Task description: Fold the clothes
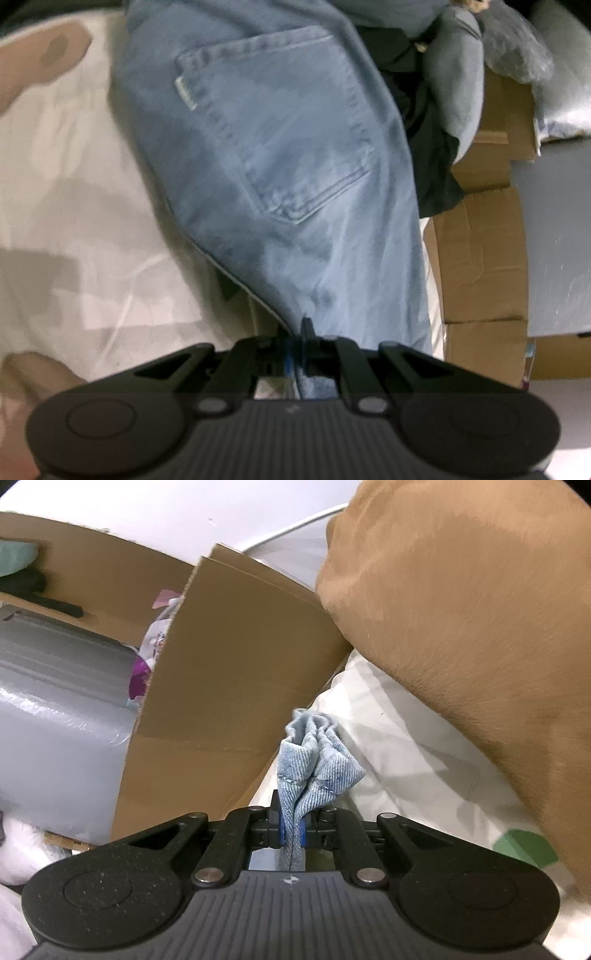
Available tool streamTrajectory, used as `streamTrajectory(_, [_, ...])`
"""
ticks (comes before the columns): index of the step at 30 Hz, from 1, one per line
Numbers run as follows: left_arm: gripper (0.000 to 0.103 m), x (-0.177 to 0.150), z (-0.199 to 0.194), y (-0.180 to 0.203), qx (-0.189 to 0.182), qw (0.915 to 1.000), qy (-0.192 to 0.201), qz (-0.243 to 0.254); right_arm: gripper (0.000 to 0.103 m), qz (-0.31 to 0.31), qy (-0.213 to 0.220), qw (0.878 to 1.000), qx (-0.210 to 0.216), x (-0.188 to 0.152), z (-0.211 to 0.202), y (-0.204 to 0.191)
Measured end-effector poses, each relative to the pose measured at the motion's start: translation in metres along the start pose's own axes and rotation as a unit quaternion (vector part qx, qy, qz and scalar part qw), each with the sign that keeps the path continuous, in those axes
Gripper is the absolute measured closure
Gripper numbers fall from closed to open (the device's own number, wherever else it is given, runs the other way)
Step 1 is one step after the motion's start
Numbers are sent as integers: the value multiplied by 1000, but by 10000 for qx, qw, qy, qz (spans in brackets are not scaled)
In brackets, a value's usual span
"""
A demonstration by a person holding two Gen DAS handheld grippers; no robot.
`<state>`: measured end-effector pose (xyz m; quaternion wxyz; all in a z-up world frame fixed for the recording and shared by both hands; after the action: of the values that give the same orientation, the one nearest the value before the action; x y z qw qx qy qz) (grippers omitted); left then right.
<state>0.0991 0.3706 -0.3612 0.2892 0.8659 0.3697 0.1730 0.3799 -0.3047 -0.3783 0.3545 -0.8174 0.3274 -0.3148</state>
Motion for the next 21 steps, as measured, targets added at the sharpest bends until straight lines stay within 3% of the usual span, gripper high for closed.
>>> streamTrajectory(10, [98, 0, -16, 5, 357, 9985, -269, 321, 97, -174, -48, 9997, -186, -22, -74, -12])
streamTrajectory(21, [98, -9, -35, 19, 767, 9922, -354, 919, 97, -89, -45, 9996, -264, -63, -159, 44])
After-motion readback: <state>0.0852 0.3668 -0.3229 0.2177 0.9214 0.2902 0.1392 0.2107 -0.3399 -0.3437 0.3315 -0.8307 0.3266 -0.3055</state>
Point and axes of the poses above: each gripper's, at about its wrist camera, not at the fingertips, and z roughly the way its jaws point, y to its right, x to its top, the point moved 4 cm from there along z, roughly the way its jaws point, and after that the axes turned 1 degree about -z, right-handed, at the moved point
